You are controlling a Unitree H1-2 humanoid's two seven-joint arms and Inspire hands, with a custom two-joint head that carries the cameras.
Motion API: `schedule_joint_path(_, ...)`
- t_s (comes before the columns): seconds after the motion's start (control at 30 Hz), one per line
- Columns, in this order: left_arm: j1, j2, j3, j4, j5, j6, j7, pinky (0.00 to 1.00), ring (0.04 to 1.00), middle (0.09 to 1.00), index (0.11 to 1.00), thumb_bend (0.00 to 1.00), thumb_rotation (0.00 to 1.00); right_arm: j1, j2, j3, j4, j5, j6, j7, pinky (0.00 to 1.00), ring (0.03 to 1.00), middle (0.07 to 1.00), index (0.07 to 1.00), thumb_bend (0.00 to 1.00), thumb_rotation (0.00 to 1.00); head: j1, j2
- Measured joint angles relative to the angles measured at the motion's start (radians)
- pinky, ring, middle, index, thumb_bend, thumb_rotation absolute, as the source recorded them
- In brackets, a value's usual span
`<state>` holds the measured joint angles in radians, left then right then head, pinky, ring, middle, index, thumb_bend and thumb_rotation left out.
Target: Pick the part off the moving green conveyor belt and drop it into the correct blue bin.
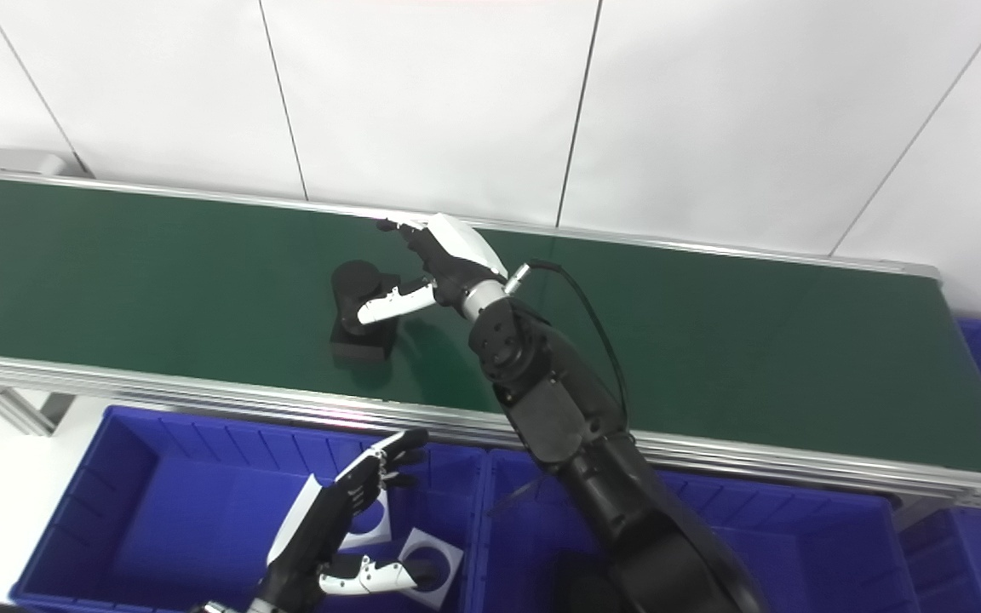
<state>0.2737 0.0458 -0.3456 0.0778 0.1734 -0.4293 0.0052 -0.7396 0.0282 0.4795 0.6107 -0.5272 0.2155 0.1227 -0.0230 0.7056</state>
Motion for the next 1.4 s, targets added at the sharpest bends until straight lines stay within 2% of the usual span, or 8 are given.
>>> schedule_joint_path(0.43,0.007,0.002,-0.015,-0.02,0.03,0.0,0.027,0.78,0.848,0.863,0.824,0.82,0.34,-0.046,0.024,-0.003,0.171,-0.003,-0.054,-0.051,0.51,0.638,0.782,0.846,0.9,0.17,0.011,0.011)
schedule_joint_path(0.5,0.007,0.001,-0.016,-0.02,0.035,0.0,0.03,0.77,0.845,0.866,0.825,0.82,0.33,-0.046,0.027,-0.009,0.193,0.002,-0.072,-0.065,0.5,0.583,0.683,0.785,0.86,0.05,0.012,0.011)
schedule_joint_path(0.53,0.007,0.001,-0.017,-0.021,0.033,0.0,0.03,0.77,0.831,0.865,0.823,0.82,0.32,-0.046,0.027,-0.013,0.198,0.006,-0.082,-0.066,0.47,0.534,0.552,0.743,0.66,0.02,0.009,0.015)
schedule_joint_path(0.57,0.007,0.001,-0.017,-0.021,0.029,0.0,0.03,0.76,0.829,0.865,0.823,0.82,0.32,-0.046,0.027,-0.015,0.203,0.009,-0.092,-0.068,0.46,0.525,0.529,0.736,0.63,0.01,0.009,0.015)
schedule_joint_path(0.6,0.007,0.0,-0.017,-0.021,0.021,0.0,0.03,0.77,0.83,0.868,0.825,0.82,0.31,-0.046,0.027,-0.015,0.208,0.009,-0.094,-0.071,0.34,0.413,0.493,0.556,0.55,0.0,0.009,0.017)
schedule_joint_path(0.8,0.007,0.0,-0.016,-0.021,0.017,0.0,0.03,0.76,0.853,0.868,0.826,0.82,0.31,-0.038,0.029,-0.006,0.208,-0.015,-0.097,-0.138,0.22,0.416,0.503,0.492,0.52,0.0,0.005,0.015)
schedule_joint_path(0.97,0.004,0.002,-0.013,-0.021,0.016,0.0,0.03,0.77,0.846,0.87,0.825,0.84,0.33,-0.016,0.029,-0.009,0.194,-0.02,-0.098,-0.18,0.4,0.421,0.518,0.501,0.51,0.0,0.003,0.015)
schedule_joint_path(1.4,-0.014,0.019,-0.008,-0.017,-0.007,0.0,0.027,0.8,0.855,0.872,0.826,0.84,0.31,0.066,0.024,-0.051,0.044,-0.013,-0.111,-0.273,0.43,0.421,0.524,0.505,0.51,0.0,-0.018,0.014)
